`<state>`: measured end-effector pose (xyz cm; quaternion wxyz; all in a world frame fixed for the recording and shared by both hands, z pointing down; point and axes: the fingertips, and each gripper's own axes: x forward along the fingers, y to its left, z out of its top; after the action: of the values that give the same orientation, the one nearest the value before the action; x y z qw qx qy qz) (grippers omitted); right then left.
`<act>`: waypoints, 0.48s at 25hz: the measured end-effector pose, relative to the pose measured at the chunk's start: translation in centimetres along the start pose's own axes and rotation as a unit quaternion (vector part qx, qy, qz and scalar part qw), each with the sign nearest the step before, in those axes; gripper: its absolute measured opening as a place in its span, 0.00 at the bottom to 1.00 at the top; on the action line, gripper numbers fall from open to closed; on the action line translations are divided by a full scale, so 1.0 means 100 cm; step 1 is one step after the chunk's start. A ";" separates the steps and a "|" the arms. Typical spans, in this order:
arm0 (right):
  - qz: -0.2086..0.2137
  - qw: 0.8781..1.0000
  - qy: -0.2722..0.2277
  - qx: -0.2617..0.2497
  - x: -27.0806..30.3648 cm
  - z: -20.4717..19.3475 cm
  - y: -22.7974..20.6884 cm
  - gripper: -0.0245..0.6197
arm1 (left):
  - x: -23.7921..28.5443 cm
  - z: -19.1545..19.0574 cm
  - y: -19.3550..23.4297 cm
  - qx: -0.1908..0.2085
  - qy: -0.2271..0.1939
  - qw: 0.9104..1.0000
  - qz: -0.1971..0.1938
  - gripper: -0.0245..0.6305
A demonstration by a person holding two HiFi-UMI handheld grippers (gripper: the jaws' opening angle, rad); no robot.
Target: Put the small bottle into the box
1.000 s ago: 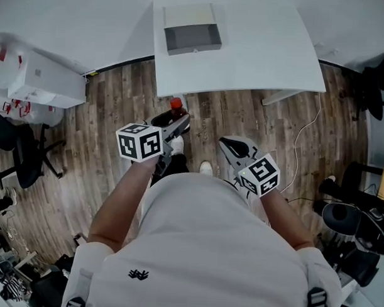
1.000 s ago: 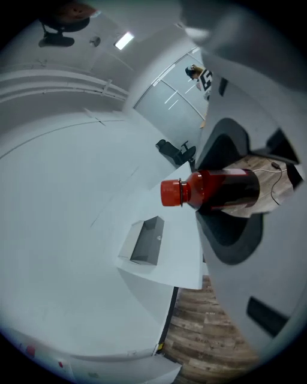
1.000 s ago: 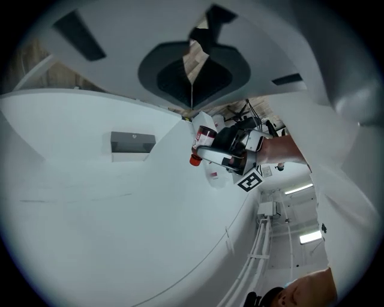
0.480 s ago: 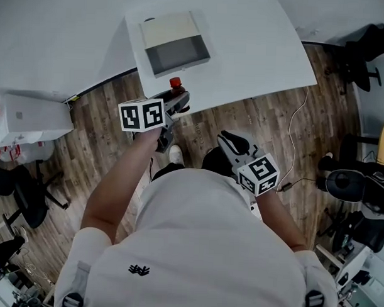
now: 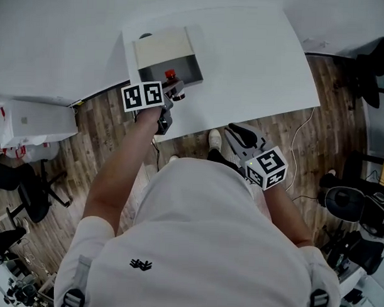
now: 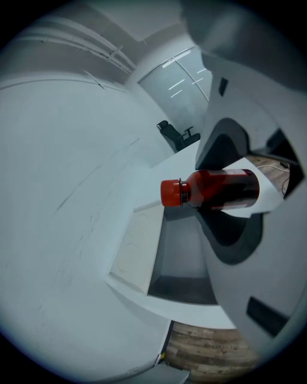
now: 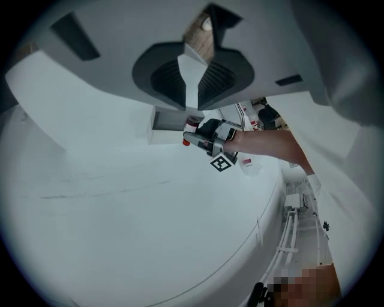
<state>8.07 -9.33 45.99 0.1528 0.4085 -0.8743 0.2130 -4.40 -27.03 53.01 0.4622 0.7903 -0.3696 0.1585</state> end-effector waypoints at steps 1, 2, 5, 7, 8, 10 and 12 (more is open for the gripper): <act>0.005 1.000 0.001 -0.006 0.002 0.003 -0.011 0.14 | 0.008 0.005 0.006 -0.003 0.001 1.000 0.011 0.37; 0.009 1.000 0.003 -0.011 0.004 0.006 -0.023 0.14 | 0.016 0.010 0.011 -0.007 0.003 1.000 0.021 0.37; 0.022 1.000 0.002 -0.015 0.004 0.017 -0.053 0.14 | 0.039 0.018 0.022 -0.023 0.013 0.999 0.048 0.37; 0.030 1.000 -0.002 -0.010 0.002 0.022 -0.071 0.14 | 0.053 0.019 0.028 -0.030 0.023 0.997 0.064 0.37; 0.035 0.999 -0.001 -0.005 0.002 0.023 -0.081 0.14 | 0.061 0.020 0.031 -0.033 0.028 0.996 0.073 0.37; 0.046 0.999 0.004 0.001 0.002 0.021 -0.099 0.14 | 0.076 0.020 0.035 -0.039 0.036 0.995 0.088 0.37; 0.057 0.998 0.011 0.004 0.002 0.021 -0.111 0.14 | 0.085 0.022 0.040 -0.043 0.041 0.993 0.105 0.37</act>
<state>16.42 -16.87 47.02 0.1480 0.3564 -0.8936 0.2292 -1.82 -33.78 59.37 0.4911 0.7196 -0.4378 0.2221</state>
